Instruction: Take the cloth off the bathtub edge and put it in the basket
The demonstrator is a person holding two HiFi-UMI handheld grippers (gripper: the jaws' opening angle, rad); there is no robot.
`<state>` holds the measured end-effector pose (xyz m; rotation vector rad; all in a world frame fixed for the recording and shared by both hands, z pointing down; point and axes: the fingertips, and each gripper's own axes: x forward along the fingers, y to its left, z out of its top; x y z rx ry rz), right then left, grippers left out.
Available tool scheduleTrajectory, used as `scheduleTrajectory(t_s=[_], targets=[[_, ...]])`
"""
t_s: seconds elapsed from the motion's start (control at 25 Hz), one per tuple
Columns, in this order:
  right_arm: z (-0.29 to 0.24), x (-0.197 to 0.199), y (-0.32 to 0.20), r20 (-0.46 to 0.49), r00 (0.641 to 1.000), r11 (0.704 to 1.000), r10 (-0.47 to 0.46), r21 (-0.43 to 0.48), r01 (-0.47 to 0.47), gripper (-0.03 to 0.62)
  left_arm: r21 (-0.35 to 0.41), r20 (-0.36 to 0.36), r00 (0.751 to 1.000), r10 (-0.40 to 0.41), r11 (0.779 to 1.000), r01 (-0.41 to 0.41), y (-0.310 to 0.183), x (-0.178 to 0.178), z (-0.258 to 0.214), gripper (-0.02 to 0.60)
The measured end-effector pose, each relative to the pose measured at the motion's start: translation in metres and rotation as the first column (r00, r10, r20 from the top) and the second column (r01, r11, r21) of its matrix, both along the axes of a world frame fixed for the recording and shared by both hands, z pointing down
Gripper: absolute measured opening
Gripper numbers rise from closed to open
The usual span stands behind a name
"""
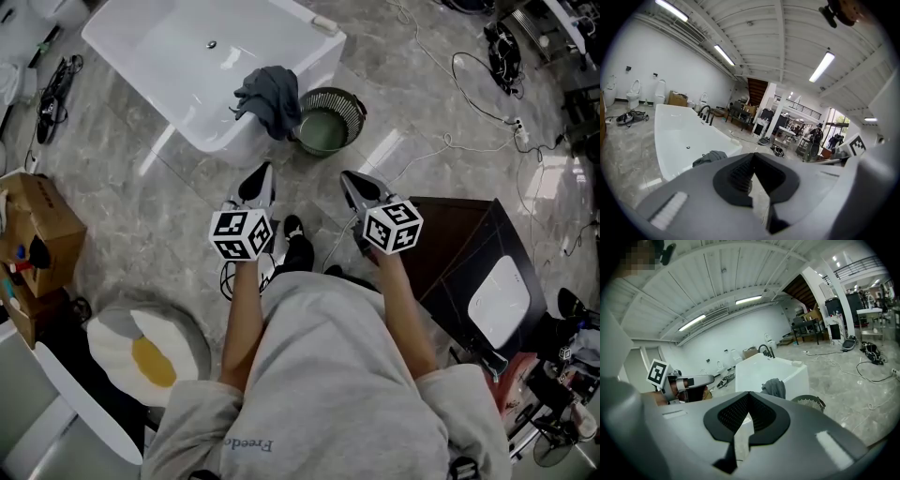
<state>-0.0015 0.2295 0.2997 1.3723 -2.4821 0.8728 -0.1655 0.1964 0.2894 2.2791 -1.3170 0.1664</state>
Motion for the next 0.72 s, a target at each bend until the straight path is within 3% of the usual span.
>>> scheduleTrajectory(t_s=[0.28, 0.72], targets=[[0.006, -0.028, -0.03, -0.024, 1.0, 1.0, -0.013, -0.019, 0.013, 0.001, -0.037, -0.013, 1.0, 0.021, 0.999, -0.022, -0.034, -0.019, 0.016, 0.058], [0.026, -0.043, -0.08, -0.03, 0.999, 0.998, -0.038, -0.042, 0.036, 0.002, -0.117, -0.001, 0.994, -0.105, 0.988, 0.104, -0.056, -0.083, 0.048, 0.058]])
